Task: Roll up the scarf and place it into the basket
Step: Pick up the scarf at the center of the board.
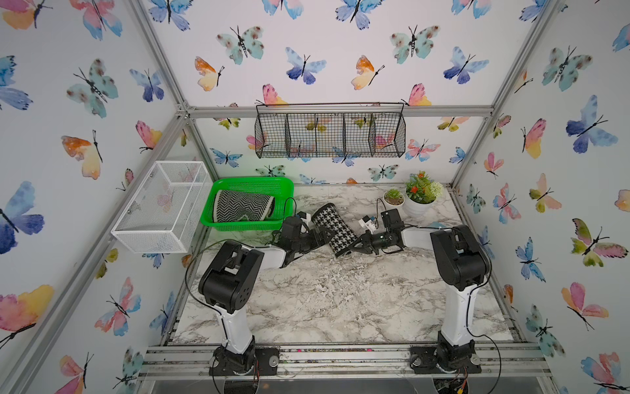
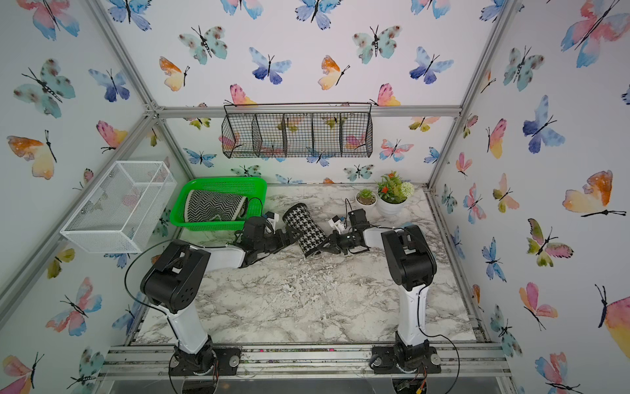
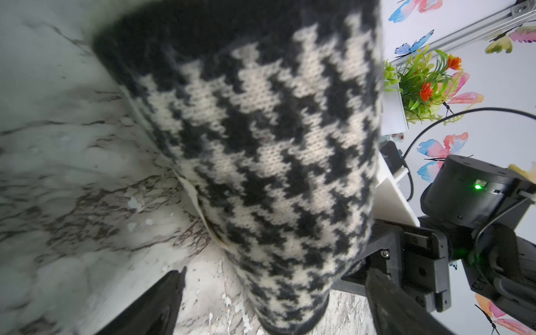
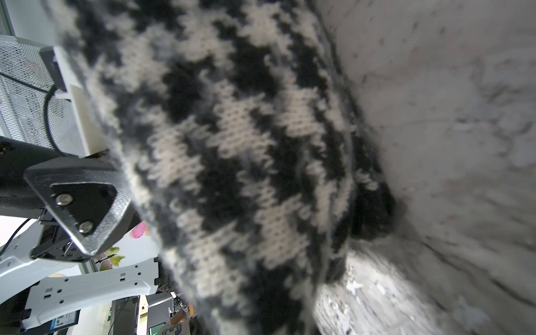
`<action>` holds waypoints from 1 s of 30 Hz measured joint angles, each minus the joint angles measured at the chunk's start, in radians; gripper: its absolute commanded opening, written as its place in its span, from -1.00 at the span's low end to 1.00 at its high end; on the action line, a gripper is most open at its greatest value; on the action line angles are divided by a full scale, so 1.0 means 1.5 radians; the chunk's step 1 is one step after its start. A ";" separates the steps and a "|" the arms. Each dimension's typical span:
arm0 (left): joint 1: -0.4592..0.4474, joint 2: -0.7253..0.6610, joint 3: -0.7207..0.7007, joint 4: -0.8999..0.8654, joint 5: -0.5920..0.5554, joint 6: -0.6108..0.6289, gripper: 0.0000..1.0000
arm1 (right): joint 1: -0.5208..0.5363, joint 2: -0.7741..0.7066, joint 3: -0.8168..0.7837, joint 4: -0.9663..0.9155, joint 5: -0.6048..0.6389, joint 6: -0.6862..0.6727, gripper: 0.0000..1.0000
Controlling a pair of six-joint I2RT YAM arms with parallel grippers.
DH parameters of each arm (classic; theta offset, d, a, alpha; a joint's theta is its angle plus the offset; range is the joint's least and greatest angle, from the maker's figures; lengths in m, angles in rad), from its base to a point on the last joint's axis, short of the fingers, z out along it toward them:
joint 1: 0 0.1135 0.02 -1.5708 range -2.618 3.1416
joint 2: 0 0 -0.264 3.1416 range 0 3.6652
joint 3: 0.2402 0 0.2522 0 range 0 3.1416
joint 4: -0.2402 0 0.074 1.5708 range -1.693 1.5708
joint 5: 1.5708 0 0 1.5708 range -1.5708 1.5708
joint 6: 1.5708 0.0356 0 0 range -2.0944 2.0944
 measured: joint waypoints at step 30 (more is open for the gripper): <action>-0.026 0.195 0.216 0.004 0.071 -0.012 -0.50 | -0.006 0.038 0.001 0.047 -0.051 0.017 -0.80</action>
